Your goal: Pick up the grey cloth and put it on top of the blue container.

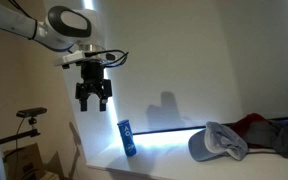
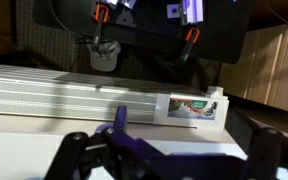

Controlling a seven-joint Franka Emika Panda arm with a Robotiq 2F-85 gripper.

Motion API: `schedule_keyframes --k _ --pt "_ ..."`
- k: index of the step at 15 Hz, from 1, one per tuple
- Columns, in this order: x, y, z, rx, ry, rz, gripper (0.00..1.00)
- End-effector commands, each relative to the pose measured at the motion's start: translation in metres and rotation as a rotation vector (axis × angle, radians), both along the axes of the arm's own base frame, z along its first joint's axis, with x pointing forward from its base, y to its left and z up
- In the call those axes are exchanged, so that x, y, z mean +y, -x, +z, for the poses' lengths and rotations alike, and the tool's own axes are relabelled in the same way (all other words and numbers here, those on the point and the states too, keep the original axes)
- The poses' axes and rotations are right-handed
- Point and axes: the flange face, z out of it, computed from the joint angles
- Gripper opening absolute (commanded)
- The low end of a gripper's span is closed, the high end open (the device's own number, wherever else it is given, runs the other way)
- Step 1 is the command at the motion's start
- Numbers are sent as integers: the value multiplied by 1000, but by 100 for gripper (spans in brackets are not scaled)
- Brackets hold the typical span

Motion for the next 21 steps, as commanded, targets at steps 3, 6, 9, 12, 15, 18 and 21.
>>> schedule_keyframes --k 3,6,9,12,15,18,21 --pt "0 0 0 1 0 0 100" --pt "-28 1 -3 -42 -1 -51 100" --pt "-117 0 3 -146 -59 -232 100" --pt "-206 11 11 -243 -118 -418 100" --pt "-286 24 23 -348 -157 -602 100" --pt "-262 33 20 -331 -161 -552 100" --pt "-245 19 35 -471 -147 -591 100"
